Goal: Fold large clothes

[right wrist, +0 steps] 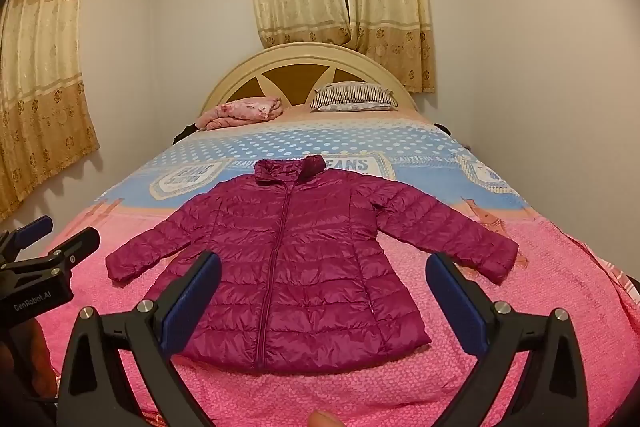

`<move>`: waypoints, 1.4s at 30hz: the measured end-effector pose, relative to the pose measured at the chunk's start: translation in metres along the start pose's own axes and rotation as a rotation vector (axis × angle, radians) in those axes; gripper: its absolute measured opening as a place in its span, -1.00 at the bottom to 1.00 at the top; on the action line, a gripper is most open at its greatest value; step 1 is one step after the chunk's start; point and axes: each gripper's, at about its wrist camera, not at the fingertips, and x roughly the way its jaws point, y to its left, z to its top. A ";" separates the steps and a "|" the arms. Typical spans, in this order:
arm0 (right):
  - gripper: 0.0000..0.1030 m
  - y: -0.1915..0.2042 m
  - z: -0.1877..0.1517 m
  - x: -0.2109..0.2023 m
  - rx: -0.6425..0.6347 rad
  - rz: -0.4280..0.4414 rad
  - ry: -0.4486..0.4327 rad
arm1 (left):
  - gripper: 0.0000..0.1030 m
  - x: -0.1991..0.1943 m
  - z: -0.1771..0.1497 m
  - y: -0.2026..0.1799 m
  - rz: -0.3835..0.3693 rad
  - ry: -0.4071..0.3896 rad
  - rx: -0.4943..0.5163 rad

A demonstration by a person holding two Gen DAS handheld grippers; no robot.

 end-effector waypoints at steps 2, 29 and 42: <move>0.98 0.000 0.000 0.000 0.002 0.003 0.002 | 1.00 0.001 0.000 0.000 0.001 0.003 0.001; 0.98 0.000 -0.006 0.009 0.013 0.005 0.026 | 1.00 0.002 0.000 -0.001 0.000 0.003 0.002; 0.98 -0.001 -0.009 0.012 0.014 0.005 0.033 | 1.00 0.002 0.001 0.001 0.000 0.001 -0.001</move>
